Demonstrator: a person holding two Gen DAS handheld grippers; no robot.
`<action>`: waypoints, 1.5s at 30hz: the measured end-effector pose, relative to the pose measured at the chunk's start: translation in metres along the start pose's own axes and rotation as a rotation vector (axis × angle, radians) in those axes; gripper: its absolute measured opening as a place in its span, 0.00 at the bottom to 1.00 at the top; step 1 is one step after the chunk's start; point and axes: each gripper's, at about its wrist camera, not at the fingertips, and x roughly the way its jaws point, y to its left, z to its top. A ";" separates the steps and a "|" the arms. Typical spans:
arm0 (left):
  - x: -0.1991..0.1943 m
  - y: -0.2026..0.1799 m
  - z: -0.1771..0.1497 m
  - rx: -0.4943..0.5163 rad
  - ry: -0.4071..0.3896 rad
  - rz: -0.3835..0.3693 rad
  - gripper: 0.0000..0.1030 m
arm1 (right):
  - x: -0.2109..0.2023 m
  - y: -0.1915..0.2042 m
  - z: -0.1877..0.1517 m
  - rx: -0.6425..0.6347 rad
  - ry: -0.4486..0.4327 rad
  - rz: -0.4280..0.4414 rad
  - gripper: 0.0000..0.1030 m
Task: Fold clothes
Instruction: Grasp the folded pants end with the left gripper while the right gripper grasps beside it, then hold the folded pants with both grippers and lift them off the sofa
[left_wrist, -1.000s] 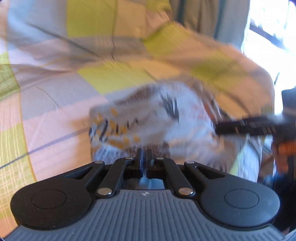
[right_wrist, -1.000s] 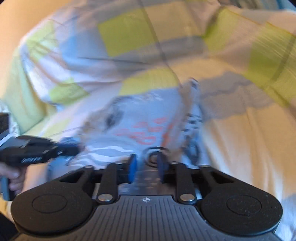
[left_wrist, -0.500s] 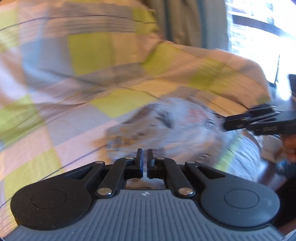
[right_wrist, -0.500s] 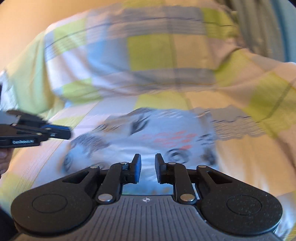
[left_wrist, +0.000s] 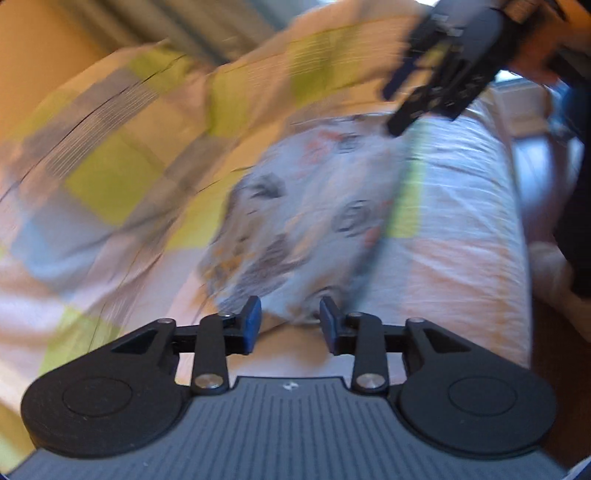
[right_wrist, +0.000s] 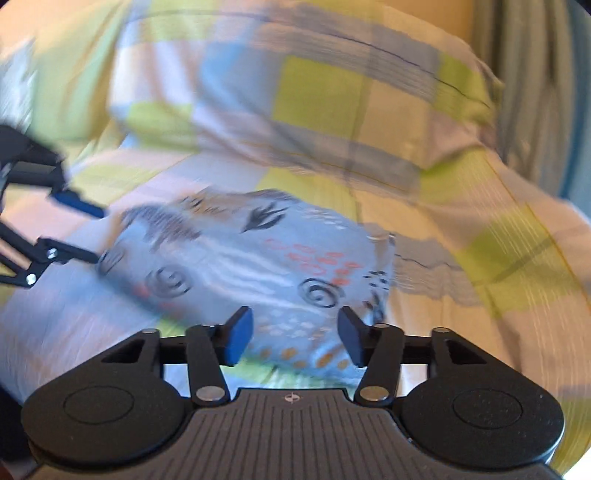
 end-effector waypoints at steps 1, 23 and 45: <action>0.002 -0.011 0.002 0.053 0.002 -0.011 0.31 | 0.001 0.012 -0.002 -0.078 0.008 -0.008 0.60; 0.021 -0.012 -0.006 0.098 0.091 0.014 0.04 | 0.033 0.008 -0.043 -0.429 0.206 -0.334 0.15; 0.033 -0.020 0.017 0.087 0.022 -0.009 0.12 | 0.064 0.008 -0.036 -0.500 0.208 -0.339 0.23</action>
